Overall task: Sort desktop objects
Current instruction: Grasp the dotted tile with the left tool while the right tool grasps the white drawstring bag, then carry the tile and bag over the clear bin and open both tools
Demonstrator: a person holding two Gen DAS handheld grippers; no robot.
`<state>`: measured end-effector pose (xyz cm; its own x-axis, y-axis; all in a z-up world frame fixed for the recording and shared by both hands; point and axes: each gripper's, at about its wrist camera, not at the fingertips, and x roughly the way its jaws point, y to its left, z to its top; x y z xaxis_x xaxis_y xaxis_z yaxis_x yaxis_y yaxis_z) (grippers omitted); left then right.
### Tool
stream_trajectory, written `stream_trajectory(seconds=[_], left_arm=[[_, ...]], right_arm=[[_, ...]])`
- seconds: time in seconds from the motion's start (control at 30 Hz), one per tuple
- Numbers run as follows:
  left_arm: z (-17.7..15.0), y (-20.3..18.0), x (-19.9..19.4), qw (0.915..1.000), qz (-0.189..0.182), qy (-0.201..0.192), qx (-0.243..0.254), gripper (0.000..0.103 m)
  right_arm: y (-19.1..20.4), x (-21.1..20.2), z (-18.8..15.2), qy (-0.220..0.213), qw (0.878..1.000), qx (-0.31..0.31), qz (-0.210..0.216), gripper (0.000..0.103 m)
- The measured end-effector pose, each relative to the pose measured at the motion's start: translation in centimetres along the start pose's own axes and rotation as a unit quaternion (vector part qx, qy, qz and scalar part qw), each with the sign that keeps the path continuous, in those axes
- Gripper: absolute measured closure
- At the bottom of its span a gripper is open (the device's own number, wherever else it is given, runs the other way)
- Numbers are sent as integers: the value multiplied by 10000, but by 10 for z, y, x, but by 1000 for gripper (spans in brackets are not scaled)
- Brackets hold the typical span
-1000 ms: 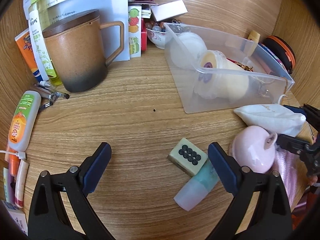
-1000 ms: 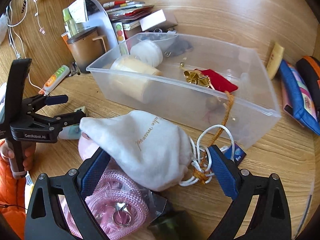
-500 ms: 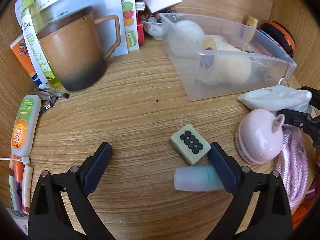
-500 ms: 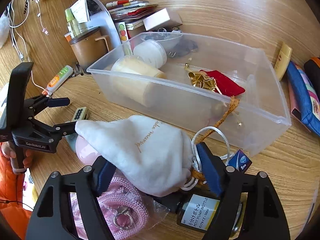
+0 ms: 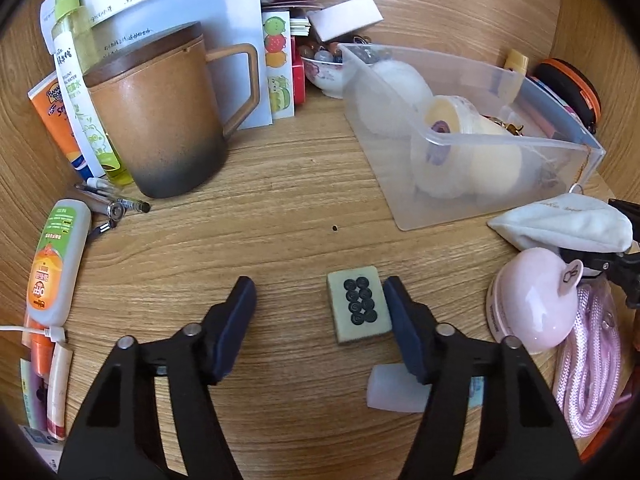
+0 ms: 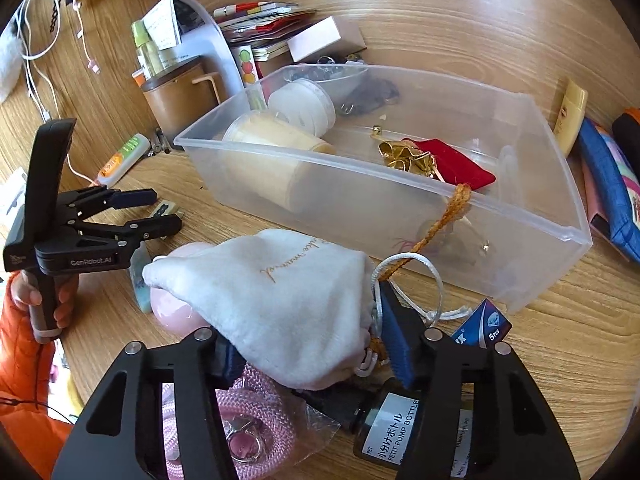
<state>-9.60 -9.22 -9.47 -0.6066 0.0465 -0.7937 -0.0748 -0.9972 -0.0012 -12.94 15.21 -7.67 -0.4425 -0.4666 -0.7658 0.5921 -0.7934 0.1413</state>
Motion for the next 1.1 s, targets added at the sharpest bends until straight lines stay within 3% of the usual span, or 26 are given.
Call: stream_trajectory(seconds=[0.27,0.53,0.77,1.1], left_arm=[[1,4,-1,9998,147,-68,-78,79],[2,5,-4,9996,164,-114,-182,79],[13,8,-26,9979,2,-485,-428,79],[40,-8,-45,9956,-189,-870,-299,79]], right_arm=[[-1,-6,-2,-112,9999,57,-15,60],[-6,-25,-1,-370,9992,126,-45,64],[-11,-57,5,-727,9971,190,-75,64],[-12,-89,23,-1222,9921,43,-283,66]])
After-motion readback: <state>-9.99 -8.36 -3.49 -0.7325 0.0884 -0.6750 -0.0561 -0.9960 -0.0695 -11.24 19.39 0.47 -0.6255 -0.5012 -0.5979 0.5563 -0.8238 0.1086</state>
